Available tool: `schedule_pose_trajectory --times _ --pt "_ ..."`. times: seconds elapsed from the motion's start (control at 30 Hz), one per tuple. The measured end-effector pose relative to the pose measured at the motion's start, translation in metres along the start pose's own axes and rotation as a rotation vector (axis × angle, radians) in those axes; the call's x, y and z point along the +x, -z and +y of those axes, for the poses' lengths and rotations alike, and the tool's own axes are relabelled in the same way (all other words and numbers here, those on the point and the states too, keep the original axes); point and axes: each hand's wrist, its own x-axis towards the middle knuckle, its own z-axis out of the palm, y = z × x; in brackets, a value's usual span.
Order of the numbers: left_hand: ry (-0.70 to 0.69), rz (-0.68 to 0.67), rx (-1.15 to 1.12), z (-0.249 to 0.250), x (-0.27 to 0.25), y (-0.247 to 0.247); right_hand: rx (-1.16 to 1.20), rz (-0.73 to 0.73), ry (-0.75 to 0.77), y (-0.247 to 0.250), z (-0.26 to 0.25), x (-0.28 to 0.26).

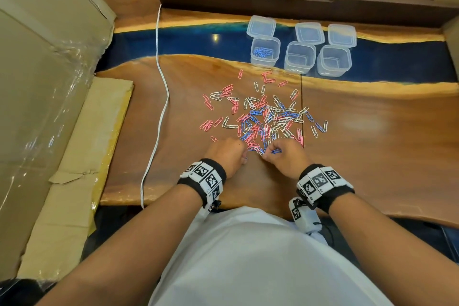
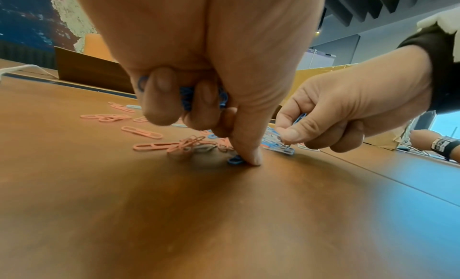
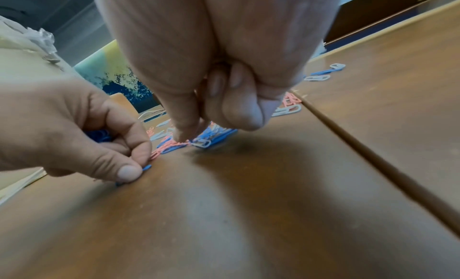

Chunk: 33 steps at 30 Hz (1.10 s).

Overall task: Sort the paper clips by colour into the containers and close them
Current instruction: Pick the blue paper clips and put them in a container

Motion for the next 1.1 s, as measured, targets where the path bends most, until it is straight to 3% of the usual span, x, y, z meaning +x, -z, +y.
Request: schedule_pose_trajectory --times 0.2,0.33,0.37,0.47,0.57,0.8,0.9,1.1 --pt "0.007 -0.042 0.037 0.003 0.001 0.000 -0.027 -0.038 0.009 0.003 0.005 0.003" --pt "-0.026 -0.058 0.188 0.007 0.000 -0.002 -0.093 -0.102 -0.002 0.007 0.005 0.004" --pt "-0.034 -0.057 0.214 0.008 -0.001 -0.002 -0.012 -0.122 -0.040 0.007 0.004 0.005" --pt "-0.045 -0.038 0.258 0.010 -0.004 -0.005 0.527 -0.141 -0.222 0.009 0.001 0.003" --pt "-0.049 0.000 0.297 0.010 -0.007 -0.010 0.899 -0.124 -0.249 0.014 -0.005 0.000" --pt "-0.061 0.036 0.338 0.008 -0.010 -0.021 1.181 -0.068 -0.210 0.019 0.001 0.005" --pt "-0.030 0.048 0.153 0.006 -0.011 -0.018 1.235 -0.050 -0.235 0.018 -0.001 0.007" --pt "0.136 0.047 -0.706 0.001 -0.003 0.006 1.311 -0.054 -0.342 0.021 -0.014 0.015"
